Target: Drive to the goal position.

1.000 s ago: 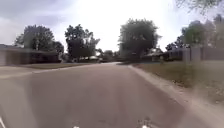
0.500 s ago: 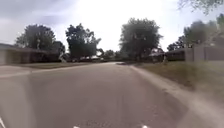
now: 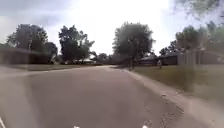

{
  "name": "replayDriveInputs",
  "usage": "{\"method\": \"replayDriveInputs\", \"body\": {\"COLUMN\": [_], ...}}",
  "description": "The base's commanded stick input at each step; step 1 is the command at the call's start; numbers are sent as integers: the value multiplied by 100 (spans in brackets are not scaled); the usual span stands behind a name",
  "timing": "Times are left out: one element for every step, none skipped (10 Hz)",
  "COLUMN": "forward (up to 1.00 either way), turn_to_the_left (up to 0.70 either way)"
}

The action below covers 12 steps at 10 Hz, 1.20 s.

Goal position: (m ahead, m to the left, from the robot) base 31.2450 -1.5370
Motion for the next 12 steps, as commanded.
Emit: {"method": "replayDriveInputs", "body": {"forward": [69, 69, 69, 69, 69, 69, 69, 69, 69, 69, 69, 69], "turn_to_the_left": [3, 3, 3, -1, -13, -7, -1, 3, 3, 3, 3, 3]}}
